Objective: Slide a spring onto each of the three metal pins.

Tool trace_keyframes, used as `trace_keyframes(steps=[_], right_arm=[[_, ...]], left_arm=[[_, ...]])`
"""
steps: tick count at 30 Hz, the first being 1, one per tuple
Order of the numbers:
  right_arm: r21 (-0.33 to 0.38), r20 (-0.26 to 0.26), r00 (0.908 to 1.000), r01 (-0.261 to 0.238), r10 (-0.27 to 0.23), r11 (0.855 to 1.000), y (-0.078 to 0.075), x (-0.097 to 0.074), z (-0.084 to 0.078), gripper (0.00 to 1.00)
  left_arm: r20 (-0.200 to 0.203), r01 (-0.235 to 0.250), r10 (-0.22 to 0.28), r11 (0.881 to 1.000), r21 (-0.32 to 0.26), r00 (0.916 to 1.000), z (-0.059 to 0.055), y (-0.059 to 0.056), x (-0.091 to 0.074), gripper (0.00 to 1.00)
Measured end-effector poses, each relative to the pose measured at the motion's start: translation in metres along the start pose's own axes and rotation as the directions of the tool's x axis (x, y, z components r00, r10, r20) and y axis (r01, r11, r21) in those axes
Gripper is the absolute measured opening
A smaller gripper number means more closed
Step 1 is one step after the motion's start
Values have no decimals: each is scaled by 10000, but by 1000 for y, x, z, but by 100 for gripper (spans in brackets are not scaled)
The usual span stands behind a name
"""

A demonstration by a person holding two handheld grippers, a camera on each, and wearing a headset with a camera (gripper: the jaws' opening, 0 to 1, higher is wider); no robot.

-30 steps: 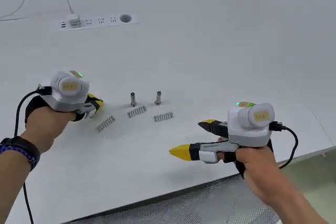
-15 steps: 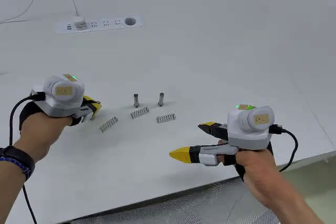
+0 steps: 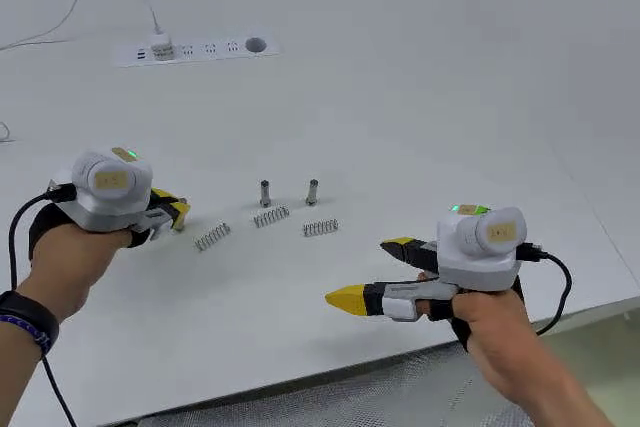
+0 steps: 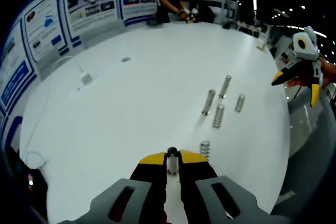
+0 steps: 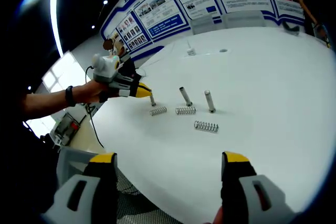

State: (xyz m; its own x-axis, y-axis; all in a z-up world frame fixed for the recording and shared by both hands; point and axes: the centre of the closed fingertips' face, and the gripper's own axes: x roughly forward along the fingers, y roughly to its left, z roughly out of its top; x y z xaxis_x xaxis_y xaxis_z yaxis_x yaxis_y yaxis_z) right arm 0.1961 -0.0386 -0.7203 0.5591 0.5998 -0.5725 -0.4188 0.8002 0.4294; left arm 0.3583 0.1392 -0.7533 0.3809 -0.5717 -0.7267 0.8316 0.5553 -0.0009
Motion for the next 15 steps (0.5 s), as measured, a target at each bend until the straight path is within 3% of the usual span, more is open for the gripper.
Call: trace_keyframes(steps=[15], right_arm=[[-80, -81, 9999, -122, 121, 9999, 5, 4, 0, 83]], left_arm=[[59, -224, 225, 9994, -249, 9997, -9, 1, -9, 8]])
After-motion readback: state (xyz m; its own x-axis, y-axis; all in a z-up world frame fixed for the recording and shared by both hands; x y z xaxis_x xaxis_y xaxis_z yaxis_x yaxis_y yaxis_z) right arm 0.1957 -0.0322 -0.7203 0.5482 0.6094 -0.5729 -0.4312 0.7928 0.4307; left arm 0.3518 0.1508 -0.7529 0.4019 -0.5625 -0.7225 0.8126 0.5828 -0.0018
